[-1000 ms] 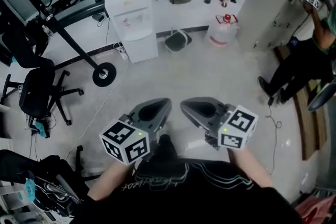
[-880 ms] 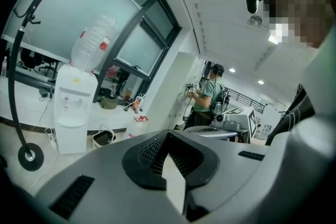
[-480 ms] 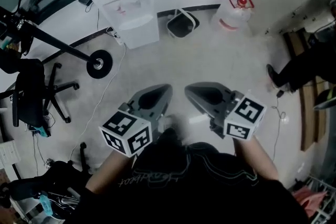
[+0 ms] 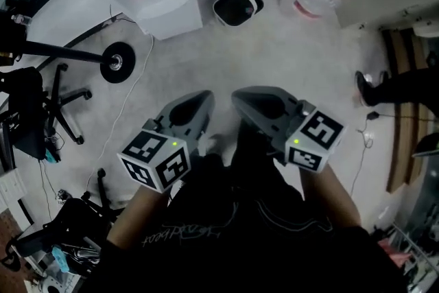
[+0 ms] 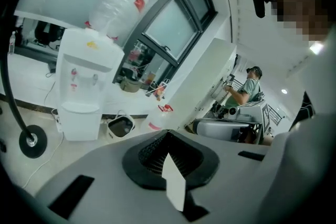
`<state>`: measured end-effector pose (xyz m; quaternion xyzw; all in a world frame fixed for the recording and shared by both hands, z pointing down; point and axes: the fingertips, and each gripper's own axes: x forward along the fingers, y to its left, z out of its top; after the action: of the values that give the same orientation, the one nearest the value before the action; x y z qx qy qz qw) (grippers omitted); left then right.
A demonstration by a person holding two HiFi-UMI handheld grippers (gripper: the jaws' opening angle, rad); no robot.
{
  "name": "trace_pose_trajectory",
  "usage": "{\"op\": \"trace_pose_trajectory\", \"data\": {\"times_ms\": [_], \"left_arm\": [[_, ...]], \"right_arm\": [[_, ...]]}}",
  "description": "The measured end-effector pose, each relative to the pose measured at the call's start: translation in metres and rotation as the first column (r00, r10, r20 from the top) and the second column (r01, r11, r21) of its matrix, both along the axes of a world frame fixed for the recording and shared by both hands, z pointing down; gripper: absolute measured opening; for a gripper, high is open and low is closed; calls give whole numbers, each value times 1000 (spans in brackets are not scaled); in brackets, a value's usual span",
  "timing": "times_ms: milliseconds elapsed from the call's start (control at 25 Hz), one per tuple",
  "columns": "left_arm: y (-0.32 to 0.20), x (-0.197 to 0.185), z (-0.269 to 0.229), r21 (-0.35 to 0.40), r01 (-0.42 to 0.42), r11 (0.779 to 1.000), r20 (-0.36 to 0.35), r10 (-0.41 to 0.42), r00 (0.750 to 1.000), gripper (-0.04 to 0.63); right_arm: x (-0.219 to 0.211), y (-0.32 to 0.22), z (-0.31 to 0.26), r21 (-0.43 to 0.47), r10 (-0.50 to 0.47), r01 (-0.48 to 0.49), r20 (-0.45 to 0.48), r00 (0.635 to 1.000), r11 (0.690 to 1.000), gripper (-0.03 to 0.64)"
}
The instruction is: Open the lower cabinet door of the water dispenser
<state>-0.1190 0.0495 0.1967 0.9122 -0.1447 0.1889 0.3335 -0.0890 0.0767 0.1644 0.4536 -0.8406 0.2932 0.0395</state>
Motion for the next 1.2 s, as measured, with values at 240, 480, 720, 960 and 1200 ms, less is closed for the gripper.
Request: {"op": "trace_pose_trajectory", "data": {"times_ms": [240,480,720,960,1200], "left_arm": [[-36,67,47,-47,117,992,63,-114,992,0],[-91,141,110,-59,234,971,121,-225,967,0],[-125,187,161,-63,314,947,147,-302,942,0],[-158,200,210,-41,368,929,164,-357,920,0],[-192,185,264,-20,413,911,224,-398,889,1]], "right_arm": [[67,-42,45,-64,-80,82,28,996,995,12],[150,-104,108,-67,-138,142,52,989,988,12],[197,-143,164,-85,-172,178,70,983,980,12],[212,-179,211,-74,-137,142,66,988,987,12],[215,-223,261,-94,-88,91,36,996,991,12]]}}
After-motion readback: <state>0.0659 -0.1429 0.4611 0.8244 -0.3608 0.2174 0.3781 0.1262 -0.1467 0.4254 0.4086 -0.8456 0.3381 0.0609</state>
